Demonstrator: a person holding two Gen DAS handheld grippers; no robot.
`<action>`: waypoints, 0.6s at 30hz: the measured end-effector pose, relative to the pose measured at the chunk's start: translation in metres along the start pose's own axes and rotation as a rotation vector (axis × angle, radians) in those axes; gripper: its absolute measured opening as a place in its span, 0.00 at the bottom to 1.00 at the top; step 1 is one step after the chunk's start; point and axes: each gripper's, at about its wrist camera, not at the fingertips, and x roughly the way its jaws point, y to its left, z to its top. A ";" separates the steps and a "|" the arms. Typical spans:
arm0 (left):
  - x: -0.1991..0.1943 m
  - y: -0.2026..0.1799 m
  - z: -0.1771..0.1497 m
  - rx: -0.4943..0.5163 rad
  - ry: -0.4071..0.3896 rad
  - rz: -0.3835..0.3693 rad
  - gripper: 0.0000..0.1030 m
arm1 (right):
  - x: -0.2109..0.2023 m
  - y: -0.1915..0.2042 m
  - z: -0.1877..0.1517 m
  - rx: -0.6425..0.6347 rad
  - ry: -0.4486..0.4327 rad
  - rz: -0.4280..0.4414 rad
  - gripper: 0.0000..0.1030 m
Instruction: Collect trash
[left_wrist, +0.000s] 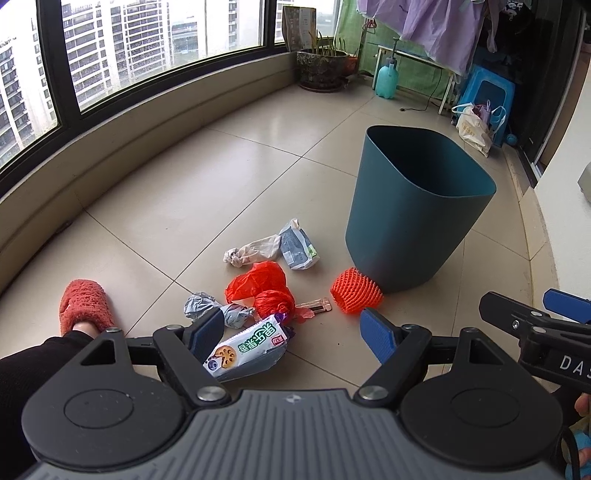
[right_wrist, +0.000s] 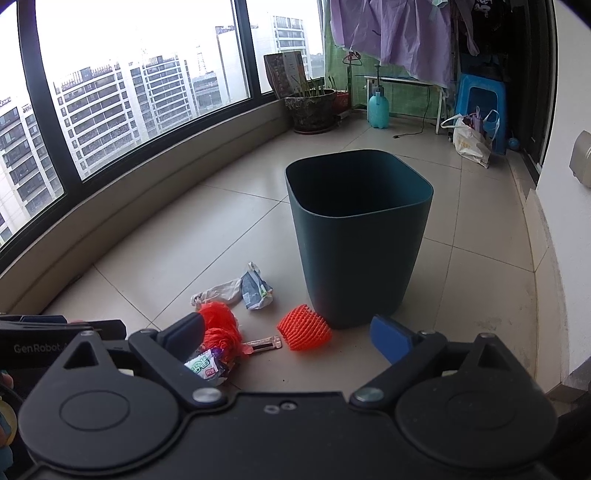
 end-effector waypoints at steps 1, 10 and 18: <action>0.000 0.000 0.001 0.002 -0.001 0.000 0.78 | 0.000 0.000 0.000 -0.001 -0.001 -0.001 0.94; -0.004 0.001 0.002 -0.003 -0.006 -0.012 0.78 | -0.001 0.001 0.000 -0.009 0.000 0.001 0.94; -0.009 -0.002 0.001 0.009 -0.032 -0.030 0.78 | -0.002 0.002 0.000 -0.016 -0.012 0.009 0.94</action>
